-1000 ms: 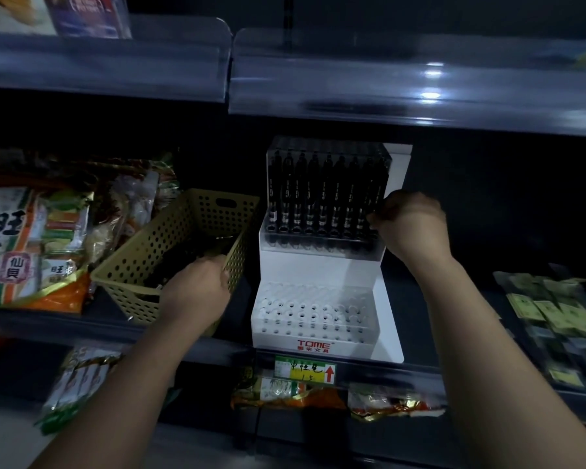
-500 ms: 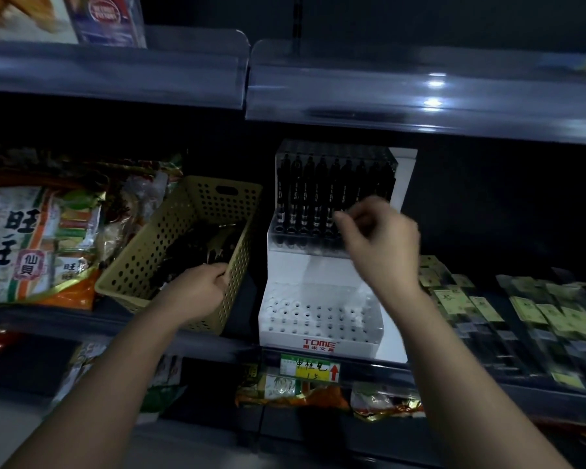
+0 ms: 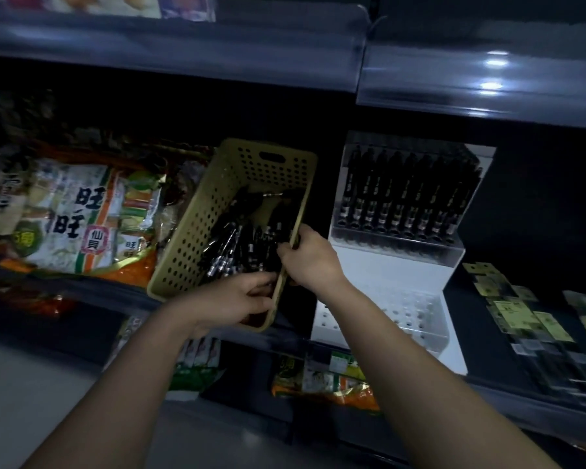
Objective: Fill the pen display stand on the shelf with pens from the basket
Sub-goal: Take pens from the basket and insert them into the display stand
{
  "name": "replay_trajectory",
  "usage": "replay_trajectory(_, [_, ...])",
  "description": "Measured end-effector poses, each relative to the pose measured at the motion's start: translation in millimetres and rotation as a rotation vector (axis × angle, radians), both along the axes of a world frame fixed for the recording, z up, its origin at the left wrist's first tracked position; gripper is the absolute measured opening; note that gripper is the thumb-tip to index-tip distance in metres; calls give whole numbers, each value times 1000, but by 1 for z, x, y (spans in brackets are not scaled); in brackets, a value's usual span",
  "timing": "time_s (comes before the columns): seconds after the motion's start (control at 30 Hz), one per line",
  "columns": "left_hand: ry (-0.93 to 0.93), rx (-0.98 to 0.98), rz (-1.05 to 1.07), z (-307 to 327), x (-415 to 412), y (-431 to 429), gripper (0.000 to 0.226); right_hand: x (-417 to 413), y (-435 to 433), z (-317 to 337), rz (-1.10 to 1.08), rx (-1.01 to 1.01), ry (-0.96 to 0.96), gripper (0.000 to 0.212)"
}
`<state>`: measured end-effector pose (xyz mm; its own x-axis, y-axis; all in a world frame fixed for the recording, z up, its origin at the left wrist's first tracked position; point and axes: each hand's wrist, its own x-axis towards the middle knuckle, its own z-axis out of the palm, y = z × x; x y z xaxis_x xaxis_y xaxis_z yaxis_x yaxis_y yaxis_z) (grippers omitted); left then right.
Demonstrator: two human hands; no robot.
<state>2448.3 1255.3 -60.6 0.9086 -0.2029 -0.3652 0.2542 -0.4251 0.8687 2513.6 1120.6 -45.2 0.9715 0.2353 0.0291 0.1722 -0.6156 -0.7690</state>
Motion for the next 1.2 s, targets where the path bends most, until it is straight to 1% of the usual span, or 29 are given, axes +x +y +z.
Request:
replay_trajectory(0.07, [20, -21, 40, -1, 0, 3, 41, -1, 0, -1, 1, 3, -5, 26])
replay_trajectory(0.1, [-23, -19, 117, -2, 2, 4, 33, -1, -1, -2, -2, 16, -7, 28])
replay_trajectory(0.13, [-106, 45, 235, -3, 4, 5, 28, -2, -2, -3, -5, 32, -6, 29])
replay_trajectory(0.2, [-310, 384, 476, -8, 13, 12, 26, -4, -3, -4, -4, 55, -7, 30])
replay_trajectory(0.23, [-353, 554, 531, -10, 18, 16, 32, -5, -3, -5, 0, 56, -12, 31])
replay_trajectory(0.27, [-335, 678, 535, -13, 24, 20, 43, -5, -2, -5, 5, 49, -21, 31])
replay_trajectory(0.3, [-280, 742, 516, -16, 32, 22, 53, -5, -1, -6, 10, 37, -31, 31])
replay_trajectory(0.33, [-224, 746, 495, -18, 38, 23, 62, -5, 0, -5, 11, 26, -41, 31])
replay_trajectory(0.43, [-138, 601, 505, -22, 57, 20, 83, -4, 1, -4, -6, 5, -59, 29])
replay_trajectory(0.47, [-104, 592, 513, -23, 61, 17, 91, -4, 2, -4, -8, -1, -62, 29])
replay_trajectory(0.53, [-27, 663, 501, -24, 65, 10, 103, -5, 1, -3, -4, -18, -78, 28])
replay_trajectory(0.57, [-10, 706, 497, -26, 66, 7, 102, -5, 1, -3, 2, -28, -88, 27])
replay_trajectory(0.7, [5, 802, 461, -32, 68, -1, 85, -7, 0, -2, 25, -23, -88, 28])
replay_trajectory(0.8, [16, 816, 393, -25, 66, -1, 77, -7, -1, -1, 30, -19, -76, 27])
replay_trajectory(0.9, [-35, 810, 384, -20, 62, 3, 51, -7, -1, -1, 33, -23, -77, 25])
replay_trajectory(1.0, [-136, 688, 416, -14, 61, 3, 34, -5, -3, 0, 13, 1, -54, 27])
replay_trajectory(1.1, [-222, 641, 461, -13, 61, 6, 28, -4, -2, 0, 4, -1, -47, 29])
replay_trajectory(1.13, [-250, 594, 487, -14, 61, 7, 27, -4, -2, 0, 2, -2, -47, 29])
replay_trajectory(1.2, [-301, 430, 551, -16, 64, 11, 23, -3, -2, -1, -5, 1, -44, 27])
